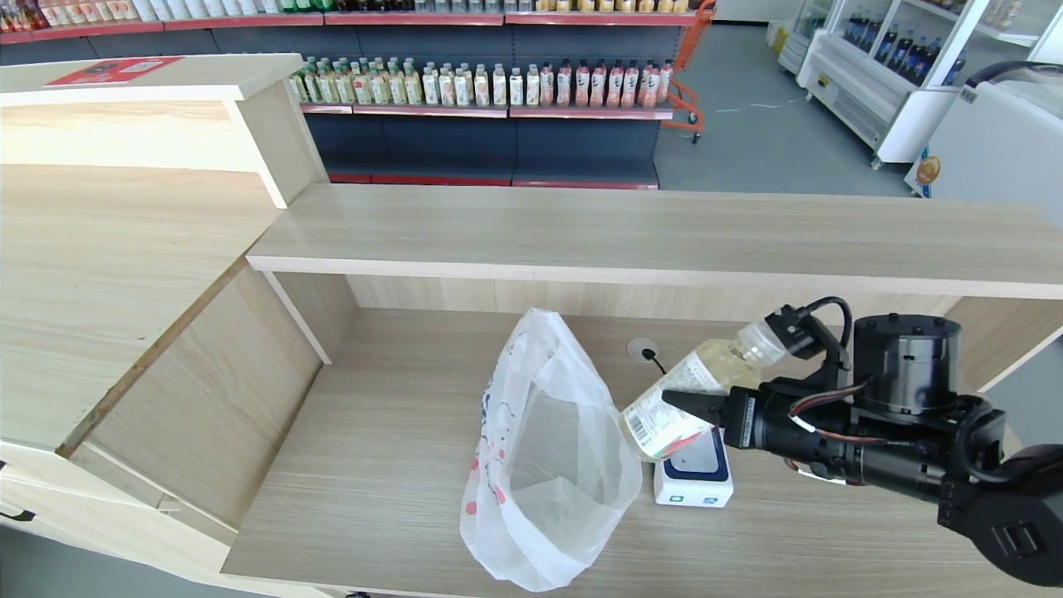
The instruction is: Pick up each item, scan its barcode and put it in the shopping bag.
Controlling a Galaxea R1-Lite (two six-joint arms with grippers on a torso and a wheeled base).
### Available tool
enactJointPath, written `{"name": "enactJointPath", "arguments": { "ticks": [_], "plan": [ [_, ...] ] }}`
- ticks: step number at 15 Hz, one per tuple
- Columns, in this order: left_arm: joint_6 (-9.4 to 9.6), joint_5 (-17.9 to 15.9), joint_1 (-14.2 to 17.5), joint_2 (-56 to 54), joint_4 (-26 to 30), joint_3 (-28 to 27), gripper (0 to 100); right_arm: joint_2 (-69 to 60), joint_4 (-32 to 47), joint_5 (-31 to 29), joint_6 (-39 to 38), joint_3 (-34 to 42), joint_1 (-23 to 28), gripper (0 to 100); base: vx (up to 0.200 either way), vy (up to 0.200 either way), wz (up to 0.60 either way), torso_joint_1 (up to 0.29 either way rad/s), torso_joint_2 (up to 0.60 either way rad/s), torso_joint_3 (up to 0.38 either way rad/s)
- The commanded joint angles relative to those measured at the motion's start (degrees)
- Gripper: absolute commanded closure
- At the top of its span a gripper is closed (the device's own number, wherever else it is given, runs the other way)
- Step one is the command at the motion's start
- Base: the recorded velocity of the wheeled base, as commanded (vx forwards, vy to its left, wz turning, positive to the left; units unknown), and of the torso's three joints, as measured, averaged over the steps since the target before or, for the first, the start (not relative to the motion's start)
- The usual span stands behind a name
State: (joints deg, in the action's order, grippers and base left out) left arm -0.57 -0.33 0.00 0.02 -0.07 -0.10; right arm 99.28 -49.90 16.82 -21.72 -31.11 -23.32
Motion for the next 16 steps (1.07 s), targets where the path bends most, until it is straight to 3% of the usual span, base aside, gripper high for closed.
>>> {"name": "enactJointPath", "arguments": {
  "ticks": [1, 9, 11, 13, 16],
  "plan": [
    [-0.04, -0.02, 0.00, -0.02, -0.01, 0.01, 0, 3.82, -0.03, -0.04, 0.01, -0.53, -1.38, 100, 0.000, 0.000, 0.00, 0.000, 0.00, 0.000],
    [-0.04, -0.02, 0.00, -0.02, -0.01, 0.01, 0, 11.99, -0.64, -3.20, 2.30, -0.88, -7.53, 100, 0.000, 0.000, 0.00, 0.000, 0.00, 0.000],
    [-0.04, -0.02, 0.00, -0.02, -0.01, 0.01, 0, 16.47, -2.22, -3.99, 8.36, -2.73, -7.79, 100, 0.000, 0.000, 0.00, 0.000, 0.00, 0.000],
    [-0.04, -0.02, 0.00, -0.02, -0.01, 0.01, 0, 22.01, -7.85, -7.95, 11.44, -5.54, -8.85, 100, 0.000, 0.000, 0.00, 0.000, 0.00, 0.000],
    [-0.04, -0.02, 0.00, -0.02, -0.01, 0.01, 0, 29.83, -10.31, -15.42, 18.30, -12.66, -11.57, 100, 0.000, 0.000, 0.00, 0.000, 0.00, 0.000]
  ]
}}
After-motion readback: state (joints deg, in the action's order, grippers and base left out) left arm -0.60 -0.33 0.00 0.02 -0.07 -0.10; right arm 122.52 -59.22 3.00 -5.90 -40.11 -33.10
